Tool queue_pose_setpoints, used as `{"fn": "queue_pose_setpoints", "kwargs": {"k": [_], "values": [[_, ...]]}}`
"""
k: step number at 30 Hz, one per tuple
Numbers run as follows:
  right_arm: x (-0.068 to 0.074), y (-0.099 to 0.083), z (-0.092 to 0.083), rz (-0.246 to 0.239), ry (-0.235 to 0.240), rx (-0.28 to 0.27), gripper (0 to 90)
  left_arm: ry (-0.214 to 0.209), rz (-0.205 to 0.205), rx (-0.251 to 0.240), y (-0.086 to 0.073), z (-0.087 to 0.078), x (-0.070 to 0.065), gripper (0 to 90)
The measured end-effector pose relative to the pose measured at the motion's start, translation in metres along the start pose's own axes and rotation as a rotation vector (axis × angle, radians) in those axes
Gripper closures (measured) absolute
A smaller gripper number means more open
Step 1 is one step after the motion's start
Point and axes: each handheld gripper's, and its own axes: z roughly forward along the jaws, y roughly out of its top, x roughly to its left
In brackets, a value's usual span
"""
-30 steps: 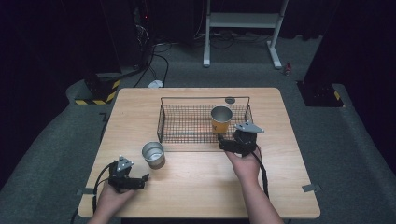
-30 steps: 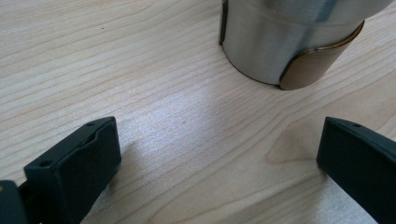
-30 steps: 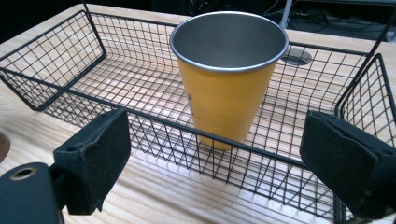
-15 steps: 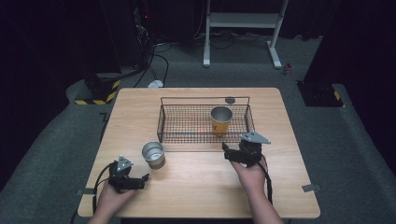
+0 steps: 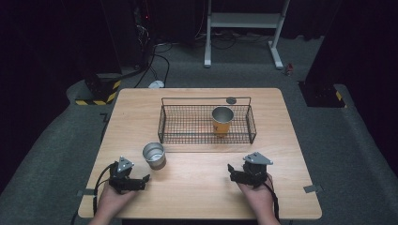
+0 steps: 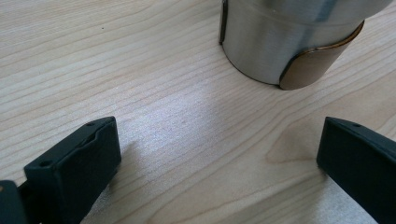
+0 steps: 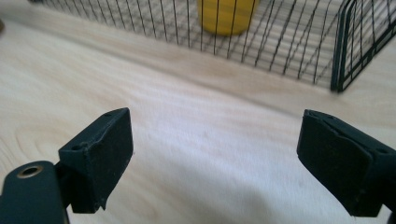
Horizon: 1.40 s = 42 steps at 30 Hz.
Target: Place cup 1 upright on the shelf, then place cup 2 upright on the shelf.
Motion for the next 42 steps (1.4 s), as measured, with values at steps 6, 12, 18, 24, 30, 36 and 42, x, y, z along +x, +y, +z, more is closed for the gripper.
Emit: {"fn": "queue_pose_setpoints", "kwargs": {"k": [6,12,18,24,30,36,42], "values": [[-0.001,-0.018,0.003,-0.046,-0.015,0.072,11.0,0.002,-0.001,0.000,0.000,0.000,0.000,0.0],[-0.004,-0.022,0.002,-0.037,0.001,0.100,11.3,0.006,-0.004,0.007,0.000,-0.001,0.001,0.0],[-0.004,-0.022,0.005,-0.030,0.000,0.128,11.4,-0.014,-0.003,-0.015,-0.001,-0.006,0.000,0.0],[-0.004,-0.022,0.005,-0.021,0.009,0.135,11.3,-0.042,-0.012,-0.078,0.004,-0.017,-0.002,0.5],[-0.005,-0.022,0.005,-0.023,0.008,0.132,11.6,-0.071,-0.009,-0.143,0.011,-0.026,-0.007,0.5],[-0.005,-0.022,0.005,-0.023,0.007,0.132,12.0,-0.094,-0.013,-0.151,0.016,-0.026,-0.011,0.5],[-0.004,-0.022,0.005,-0.020,0.007,0.132,12.1,-0.091,0.005,-0.167,0.020,-0.027,-0.016,0.4]]}}
